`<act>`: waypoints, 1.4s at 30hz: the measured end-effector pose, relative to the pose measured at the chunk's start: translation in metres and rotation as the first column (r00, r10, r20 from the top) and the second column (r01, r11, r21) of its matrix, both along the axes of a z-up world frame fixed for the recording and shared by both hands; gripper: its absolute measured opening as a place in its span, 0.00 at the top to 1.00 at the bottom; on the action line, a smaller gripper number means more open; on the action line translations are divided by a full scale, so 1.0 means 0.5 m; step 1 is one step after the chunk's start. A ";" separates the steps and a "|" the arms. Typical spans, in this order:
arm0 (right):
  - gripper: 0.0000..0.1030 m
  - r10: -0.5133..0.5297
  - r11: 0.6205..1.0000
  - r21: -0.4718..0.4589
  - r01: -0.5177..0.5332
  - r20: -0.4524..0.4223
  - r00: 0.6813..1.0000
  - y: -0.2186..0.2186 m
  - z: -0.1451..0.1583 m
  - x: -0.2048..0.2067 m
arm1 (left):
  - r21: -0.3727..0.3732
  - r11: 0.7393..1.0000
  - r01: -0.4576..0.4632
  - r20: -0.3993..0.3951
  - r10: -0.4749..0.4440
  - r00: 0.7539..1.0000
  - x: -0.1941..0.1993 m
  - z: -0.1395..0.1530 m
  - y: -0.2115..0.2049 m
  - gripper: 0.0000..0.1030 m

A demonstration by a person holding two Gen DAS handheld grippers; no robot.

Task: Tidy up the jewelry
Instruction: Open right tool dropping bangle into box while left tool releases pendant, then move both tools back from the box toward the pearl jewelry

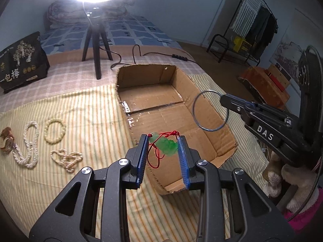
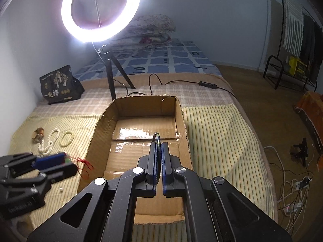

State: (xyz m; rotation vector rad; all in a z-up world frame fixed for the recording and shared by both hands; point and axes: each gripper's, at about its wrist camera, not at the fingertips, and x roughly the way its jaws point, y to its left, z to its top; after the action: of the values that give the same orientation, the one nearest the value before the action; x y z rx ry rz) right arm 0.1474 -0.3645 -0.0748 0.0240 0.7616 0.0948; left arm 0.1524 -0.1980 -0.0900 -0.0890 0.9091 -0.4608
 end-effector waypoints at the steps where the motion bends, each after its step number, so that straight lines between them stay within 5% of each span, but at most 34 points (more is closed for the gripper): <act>1: 0.98 0.001 1.000 0.001 -0.001 -0.002 1.000 0.001 -0.001 0.005 | 0.000 1.000 0.005 -0.001 -0.005 1.000 0.002 -0.003 -0.005 0.72; 10: 0.98 0.005 1.000 0.016 -0.005 -0.021 1.000 0.003 -0.022 0.035 | -0.026 0.999 0.037 -0.037 -0.038 0.999 0.012 -0.019 -0.022 0.72; 14: 0.96 0.017 1.000 0.027 -0.016 -0.036 0.999 0.006 -0.027 0.042 | -0.019 0.999 0.036 -0.061 -0.037 0.997 0.016 -0.024 -0.022 0.62; 16: 0.76 0.013 1.000 0.021 -0.012 -0.044 0.999 0.009 -0.029 0.043 | -0.012 0.999 0.031 -0.061 -0.032 0.998 0.016 -0.024 -0.020 0.58; 18: 0.67 0.008 0.999 0.031 -0.007 -0.034 0.999 0.007 -0.026 0.040 | -0.018 0.999 0.028 -0.062 -0.029 0.998 0.015 -0.022 -0.018 0.55; 42: 0.67 -0.035 0.999 0.041 0.035 -0.003 0.999 0.007 0.030 -0.003 | 0.041 0.999 -0.013 0.032 0.011 0.999 -0.028 0.028 0.058 0.55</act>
State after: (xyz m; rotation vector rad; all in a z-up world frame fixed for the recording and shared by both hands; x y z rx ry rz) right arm 0.1462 -0.3610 -0.0598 0.0759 0.7614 0.0772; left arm 0.1382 -0.1688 -0.0762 -0.0493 0.8856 -0.4310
